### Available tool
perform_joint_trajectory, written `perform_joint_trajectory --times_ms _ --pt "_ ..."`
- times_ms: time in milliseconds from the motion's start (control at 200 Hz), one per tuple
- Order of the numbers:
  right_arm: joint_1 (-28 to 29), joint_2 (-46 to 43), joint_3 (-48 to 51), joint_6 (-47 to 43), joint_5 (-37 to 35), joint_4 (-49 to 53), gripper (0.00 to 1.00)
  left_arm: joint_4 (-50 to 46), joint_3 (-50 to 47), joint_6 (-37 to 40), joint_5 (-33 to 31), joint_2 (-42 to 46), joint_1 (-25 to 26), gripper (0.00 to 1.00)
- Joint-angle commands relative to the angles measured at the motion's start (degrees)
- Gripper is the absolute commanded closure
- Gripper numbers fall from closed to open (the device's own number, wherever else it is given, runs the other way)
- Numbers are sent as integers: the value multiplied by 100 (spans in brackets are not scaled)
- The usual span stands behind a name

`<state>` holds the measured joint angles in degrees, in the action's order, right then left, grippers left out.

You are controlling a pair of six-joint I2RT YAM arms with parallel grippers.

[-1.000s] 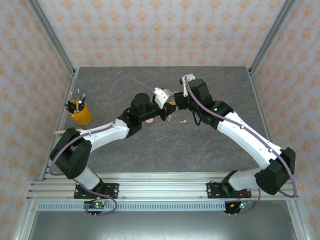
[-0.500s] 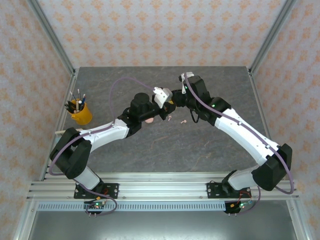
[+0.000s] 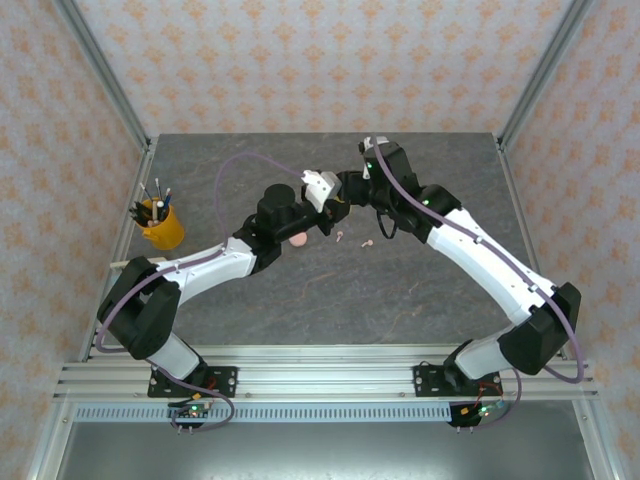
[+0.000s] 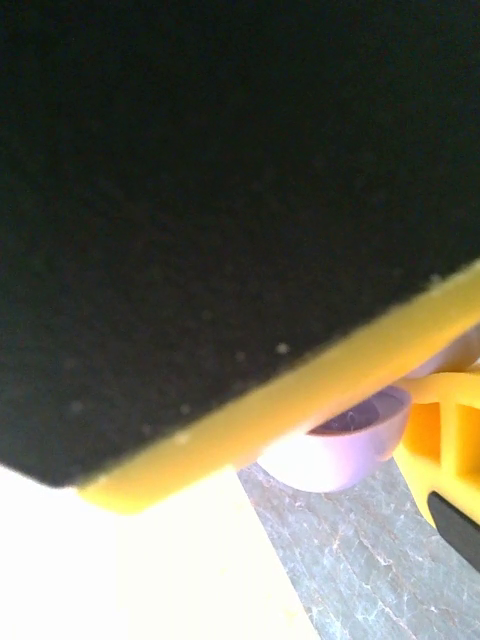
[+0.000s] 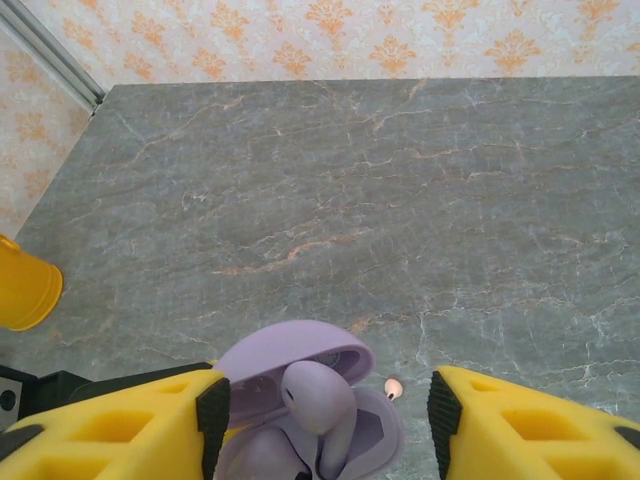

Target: Insert wireless bluetooth earbuds into charging case

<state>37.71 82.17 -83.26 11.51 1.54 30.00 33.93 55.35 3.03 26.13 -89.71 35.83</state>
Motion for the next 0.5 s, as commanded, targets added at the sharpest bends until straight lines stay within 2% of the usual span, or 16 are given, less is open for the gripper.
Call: perform_joint_trajectory --times_ms 0,495 --pt "17 64 -300 261 73 -130 41 268 14 49 238 200 99 100" --pt "-45 112 -665 670 262 -64 35 269 -16 49 231 191 100 100"
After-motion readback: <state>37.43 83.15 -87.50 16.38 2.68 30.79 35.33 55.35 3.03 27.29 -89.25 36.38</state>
